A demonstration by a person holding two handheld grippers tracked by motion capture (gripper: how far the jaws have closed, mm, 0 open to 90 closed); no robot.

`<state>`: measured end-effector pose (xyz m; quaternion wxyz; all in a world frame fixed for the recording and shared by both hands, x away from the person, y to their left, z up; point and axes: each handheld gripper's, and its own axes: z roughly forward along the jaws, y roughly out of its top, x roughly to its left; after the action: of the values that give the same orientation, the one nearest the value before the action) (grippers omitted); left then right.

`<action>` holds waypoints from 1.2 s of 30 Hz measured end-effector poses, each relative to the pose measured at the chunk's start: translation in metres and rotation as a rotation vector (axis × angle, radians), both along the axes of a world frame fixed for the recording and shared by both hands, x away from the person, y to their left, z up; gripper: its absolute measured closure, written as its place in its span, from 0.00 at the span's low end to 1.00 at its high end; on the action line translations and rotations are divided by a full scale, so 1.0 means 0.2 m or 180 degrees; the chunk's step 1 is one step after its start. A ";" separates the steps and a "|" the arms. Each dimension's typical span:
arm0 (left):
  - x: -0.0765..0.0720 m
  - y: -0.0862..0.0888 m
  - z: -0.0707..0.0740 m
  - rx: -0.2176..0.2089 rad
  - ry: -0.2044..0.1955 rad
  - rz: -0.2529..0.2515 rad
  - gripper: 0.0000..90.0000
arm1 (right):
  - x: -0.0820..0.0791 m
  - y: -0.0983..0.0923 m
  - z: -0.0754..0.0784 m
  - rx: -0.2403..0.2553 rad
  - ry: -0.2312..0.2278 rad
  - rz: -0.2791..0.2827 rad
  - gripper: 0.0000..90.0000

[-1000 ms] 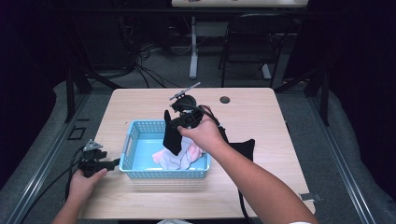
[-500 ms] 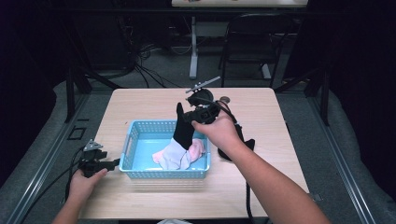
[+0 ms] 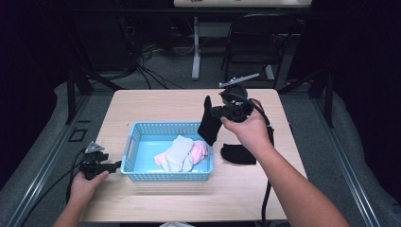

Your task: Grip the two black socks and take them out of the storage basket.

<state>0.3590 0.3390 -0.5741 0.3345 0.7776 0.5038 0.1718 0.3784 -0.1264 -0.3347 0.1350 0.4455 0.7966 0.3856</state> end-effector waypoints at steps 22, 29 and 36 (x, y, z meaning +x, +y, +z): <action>0.00 0.00 0.00 0.0007 0.0012 0.0006 0.27 | 0.03 -0.22 -0.15 -0.0014 0.0157 -0.0388 0.98; 0.00 0.00 0.00 0.0004 0.0014 0.0009 0.27 | 0.04 -0.21 -0.22 -0.0017 0.0236 -0.0379 0.98; 0.00 0.00 0.00 0.0001 0.0011 0.0010 0.27 | 0.06 -0.19 -0.31 0.0008 0.0325 -0.0388 0.98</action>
<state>0.3589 0.3393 -0.5746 0.3332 0.7772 0.5056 0.1711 0.3905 -0.1640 -0.3968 0.1169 0.5124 0.7734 0.3545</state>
